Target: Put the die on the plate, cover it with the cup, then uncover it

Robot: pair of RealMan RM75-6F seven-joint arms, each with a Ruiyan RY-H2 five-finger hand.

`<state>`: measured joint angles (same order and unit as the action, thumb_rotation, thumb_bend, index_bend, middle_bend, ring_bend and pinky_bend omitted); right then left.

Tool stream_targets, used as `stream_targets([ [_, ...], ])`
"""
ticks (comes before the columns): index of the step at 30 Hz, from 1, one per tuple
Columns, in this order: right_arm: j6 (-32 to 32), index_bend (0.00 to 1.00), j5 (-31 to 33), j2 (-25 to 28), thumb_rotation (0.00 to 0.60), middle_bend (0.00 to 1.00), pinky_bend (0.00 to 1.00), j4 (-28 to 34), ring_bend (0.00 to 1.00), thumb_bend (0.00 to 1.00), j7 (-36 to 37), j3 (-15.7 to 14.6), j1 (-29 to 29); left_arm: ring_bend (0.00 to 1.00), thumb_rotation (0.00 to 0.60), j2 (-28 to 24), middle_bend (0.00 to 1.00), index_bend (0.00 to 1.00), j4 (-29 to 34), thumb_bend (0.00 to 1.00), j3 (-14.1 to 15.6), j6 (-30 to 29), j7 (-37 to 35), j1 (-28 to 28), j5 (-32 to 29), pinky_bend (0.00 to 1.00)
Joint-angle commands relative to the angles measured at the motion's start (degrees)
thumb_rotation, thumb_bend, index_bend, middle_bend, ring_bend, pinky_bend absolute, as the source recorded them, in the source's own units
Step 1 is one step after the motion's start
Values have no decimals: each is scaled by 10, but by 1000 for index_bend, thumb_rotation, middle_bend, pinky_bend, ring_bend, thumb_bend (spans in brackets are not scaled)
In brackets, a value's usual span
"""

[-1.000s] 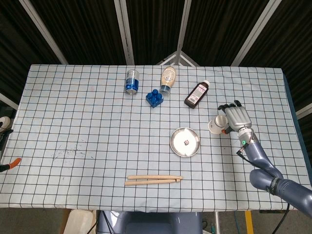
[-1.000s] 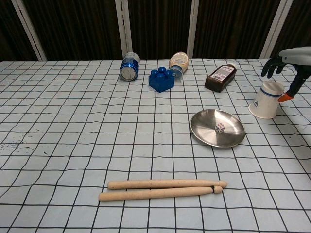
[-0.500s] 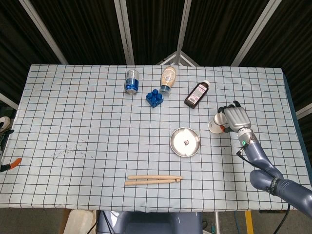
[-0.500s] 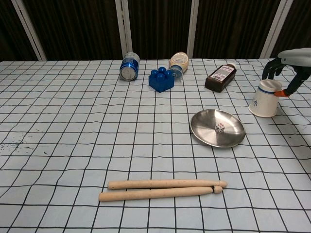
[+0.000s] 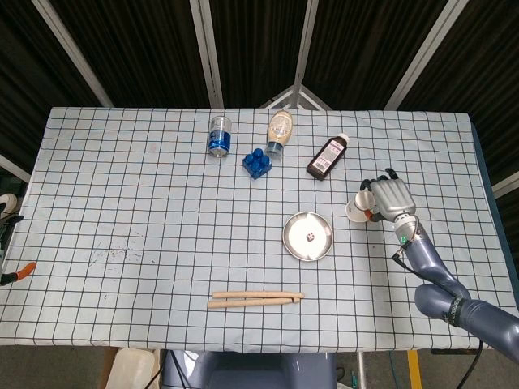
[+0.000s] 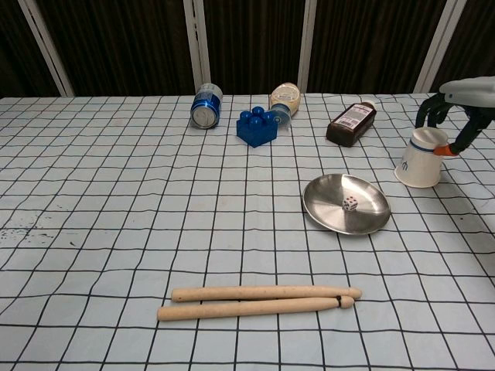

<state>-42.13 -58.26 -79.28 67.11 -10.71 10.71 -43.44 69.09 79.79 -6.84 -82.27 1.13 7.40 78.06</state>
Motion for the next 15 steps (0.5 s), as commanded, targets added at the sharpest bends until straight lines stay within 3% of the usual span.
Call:
stream_targets([
  [1,-11,497,-6,6,600,434,87,11,287,401,1,3,2,0,600,0,0,188,0,216,0,0,0,0,0,63],
  [8,-33,497,-12,38,600,443,86,69,291,421,-2,10,8,0,600,-2,0,188,1,217,0,0,-7,0,1,63],
  [15,-74,497,-9,85,600,443,86,184,291,421,-46,8,19,0,600,-7,0,188,2,217,1,-1,-23,-1,5,63],
])
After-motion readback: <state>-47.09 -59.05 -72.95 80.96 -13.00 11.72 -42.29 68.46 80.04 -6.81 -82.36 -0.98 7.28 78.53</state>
